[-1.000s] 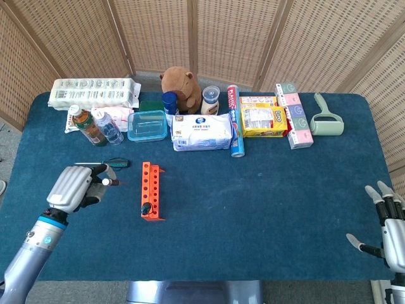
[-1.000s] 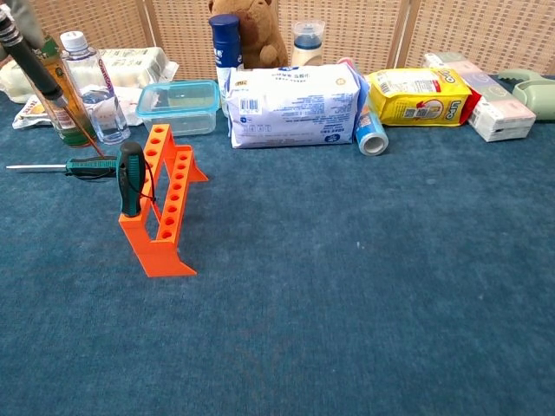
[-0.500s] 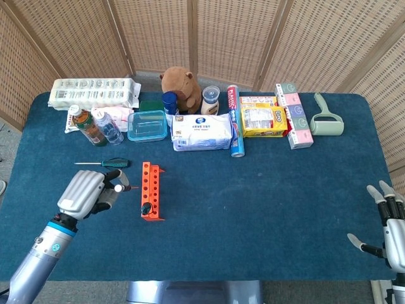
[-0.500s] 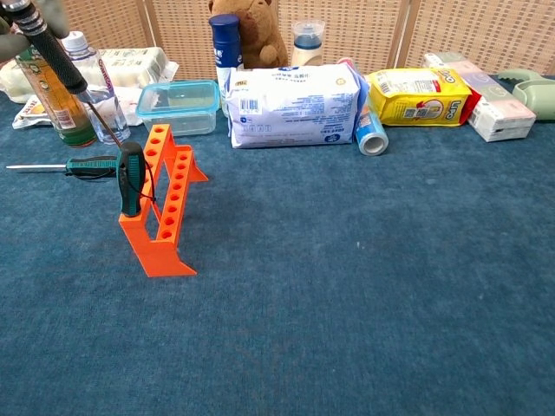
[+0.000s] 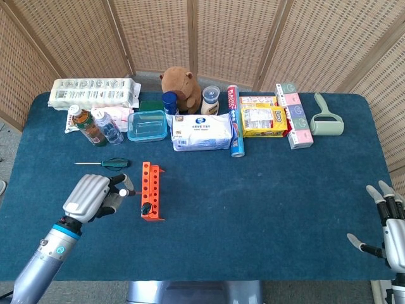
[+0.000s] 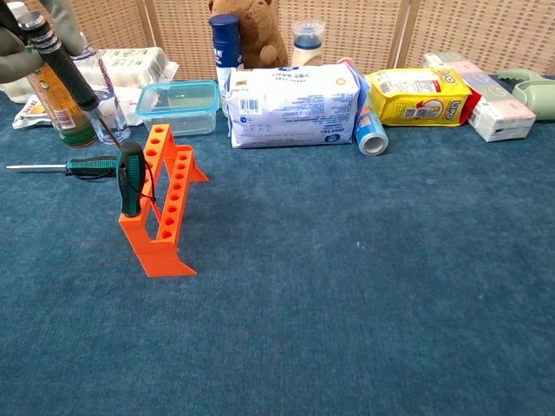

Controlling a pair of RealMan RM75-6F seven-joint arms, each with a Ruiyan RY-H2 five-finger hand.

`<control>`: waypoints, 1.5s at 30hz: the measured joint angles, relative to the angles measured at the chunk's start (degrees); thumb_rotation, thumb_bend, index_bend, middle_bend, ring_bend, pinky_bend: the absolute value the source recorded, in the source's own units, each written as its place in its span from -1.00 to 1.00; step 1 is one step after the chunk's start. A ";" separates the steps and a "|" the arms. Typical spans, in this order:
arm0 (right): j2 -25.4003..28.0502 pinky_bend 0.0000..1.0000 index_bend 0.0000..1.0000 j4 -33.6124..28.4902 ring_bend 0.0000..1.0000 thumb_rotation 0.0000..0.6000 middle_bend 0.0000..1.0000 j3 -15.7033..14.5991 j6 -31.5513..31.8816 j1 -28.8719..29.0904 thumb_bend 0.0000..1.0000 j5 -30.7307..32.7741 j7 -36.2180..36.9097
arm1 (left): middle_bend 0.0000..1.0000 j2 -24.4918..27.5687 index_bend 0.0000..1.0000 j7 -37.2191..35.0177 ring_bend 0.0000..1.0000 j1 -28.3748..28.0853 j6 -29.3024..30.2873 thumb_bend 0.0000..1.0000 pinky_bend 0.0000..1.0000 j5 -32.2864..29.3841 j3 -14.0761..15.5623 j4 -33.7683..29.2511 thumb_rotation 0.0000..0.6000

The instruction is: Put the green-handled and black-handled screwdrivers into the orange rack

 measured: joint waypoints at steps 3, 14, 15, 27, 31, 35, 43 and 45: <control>0.03 -0.99 -0.80 0.00 -0.94 1.00 -1.00 0.03 0.06 -0.02 -1.00 0.00 0.07 | 0.91 -0.32 -0.06 0.02 0.78 -0.15 -0.19 -0.04 0.80 -0.12 0.12 -0.08 1.00; 0.34 -0.99 -0.80 -0.01 -0.94 1.00 -1.00 0.12 0.30 -0.12 -1.00 -0.05 0.84 | 0.91 -1.47 -0.05 1.06 0.78 -0.80 -0.26 -0.05 0.80 -1.09 0.42 -0.09 1.00; 0.37 -0.99 -0.80 -0.04 -0.94 1.00 -1.00 0.14 0.36 -0.13 -1.00 -0.07 0.87 | 0.91 -1.67 -0.05 1.21 0.78 -0.93 -0.31 -0.05 0.80 -1.30 0.40 -0.04 1.00; 0.43 -0.99 -0.80 -0.11 -0.94 1.00 -1.00 0.13 0.42 -0.16 -1.00 -0.17 0.99 | 0.91 -2.59 -0.05 1.34 0.78 -1.42 0.14 -0.05 0.80 -2.55 0.23 1.07 1.00; 0.40 -0.99 -0.80 -0.14 -0.94 1.00 -1.00 0.13 0.34 -0.12 -1.00 -0.14 0.93 | 0.91 -2.95 -0.05 0.67 0.78 -1.60 -0.16 -0.05 0.80 -3.00 0.15 2.01 1.00; 0.40 -0.99 -0.80 -0.14 -0.94 1.00 -1.00 0.16 0.43 -0.15 -1.00 -0.11 0.89 | 0.91 -3.52 -0.05 -0.64 0.78 -1.94 -0.92 -0.05 0.80 -3.94 -0.09 3.45 1.00; 0.44 -0.99 -0.80 -0.17 -0.94 1.00 -1.00 0.20 0.49 -0.17 -1.00 -0.05 0.96 | 0.91 -4.93 -0.05 -2.31 0.78 -3.33 -2.75 -0.05 0.80 -6.79 -0.96 6.20 1.00; 0.48 -0.99 -0.80 -0.19 -0.94 1.00 -1.00 0.22 0.50 -0.18 -1.00 -0.03 1.01 | 0.91 -5.37 -0.05 -2.15 0.78 -3.71 -2.93 -0.05 0.80 -7.63 -1.10 6.66 1.00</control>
